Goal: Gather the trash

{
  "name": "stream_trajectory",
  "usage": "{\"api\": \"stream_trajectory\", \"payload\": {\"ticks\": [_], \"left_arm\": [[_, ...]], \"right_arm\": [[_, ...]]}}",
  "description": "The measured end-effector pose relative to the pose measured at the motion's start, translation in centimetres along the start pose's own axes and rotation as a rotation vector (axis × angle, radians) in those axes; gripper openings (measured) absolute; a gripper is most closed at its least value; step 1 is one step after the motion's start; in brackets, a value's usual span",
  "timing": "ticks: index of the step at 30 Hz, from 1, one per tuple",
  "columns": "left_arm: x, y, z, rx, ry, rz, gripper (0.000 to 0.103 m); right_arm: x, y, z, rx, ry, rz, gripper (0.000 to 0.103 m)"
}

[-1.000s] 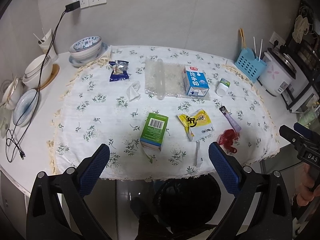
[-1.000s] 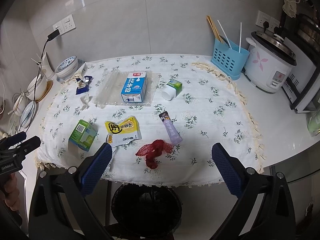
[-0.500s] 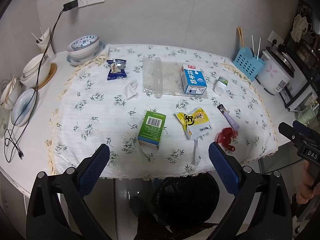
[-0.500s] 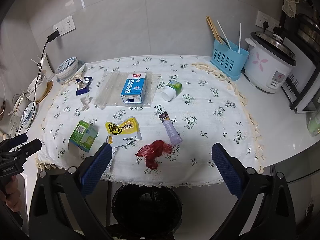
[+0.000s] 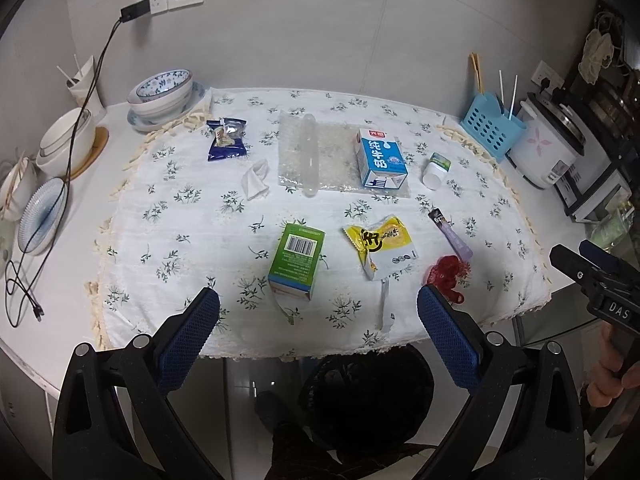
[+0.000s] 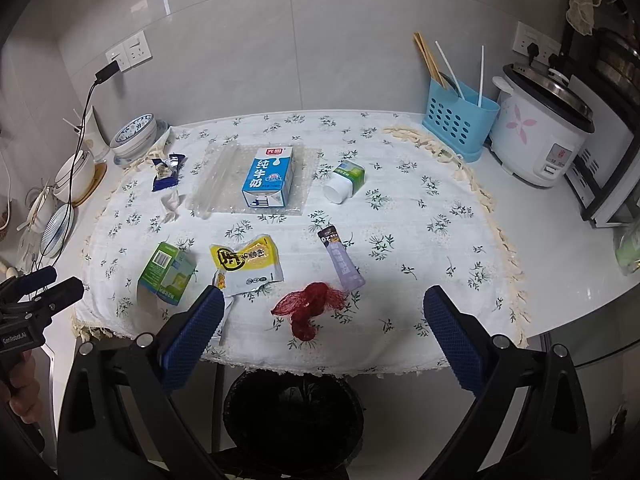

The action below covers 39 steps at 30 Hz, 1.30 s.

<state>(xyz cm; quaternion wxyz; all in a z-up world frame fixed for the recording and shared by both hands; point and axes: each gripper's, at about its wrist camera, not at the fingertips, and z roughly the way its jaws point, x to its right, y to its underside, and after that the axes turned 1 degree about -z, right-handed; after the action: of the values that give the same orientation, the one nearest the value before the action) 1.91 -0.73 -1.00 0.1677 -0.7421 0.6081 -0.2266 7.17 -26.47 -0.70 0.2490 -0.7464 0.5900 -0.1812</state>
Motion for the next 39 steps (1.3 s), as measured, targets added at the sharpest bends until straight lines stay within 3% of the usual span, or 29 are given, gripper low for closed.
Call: {"api": "stream_trajectory", "payload": {"ticks": [27,39], "left_arm": [[0.0,-0.7,1.7,-0.023,0.009,0.004,0.097],[-1.7,-2.1,9.0,-0.128,-0.035,0.034,0.094]], "right_arm": [[1.0,-0.8,1.8,-0.016,0.012,0.011,0.096],[0.8,-3.5,10.2,-0.144,0.007,-0.116,0.094]]}}
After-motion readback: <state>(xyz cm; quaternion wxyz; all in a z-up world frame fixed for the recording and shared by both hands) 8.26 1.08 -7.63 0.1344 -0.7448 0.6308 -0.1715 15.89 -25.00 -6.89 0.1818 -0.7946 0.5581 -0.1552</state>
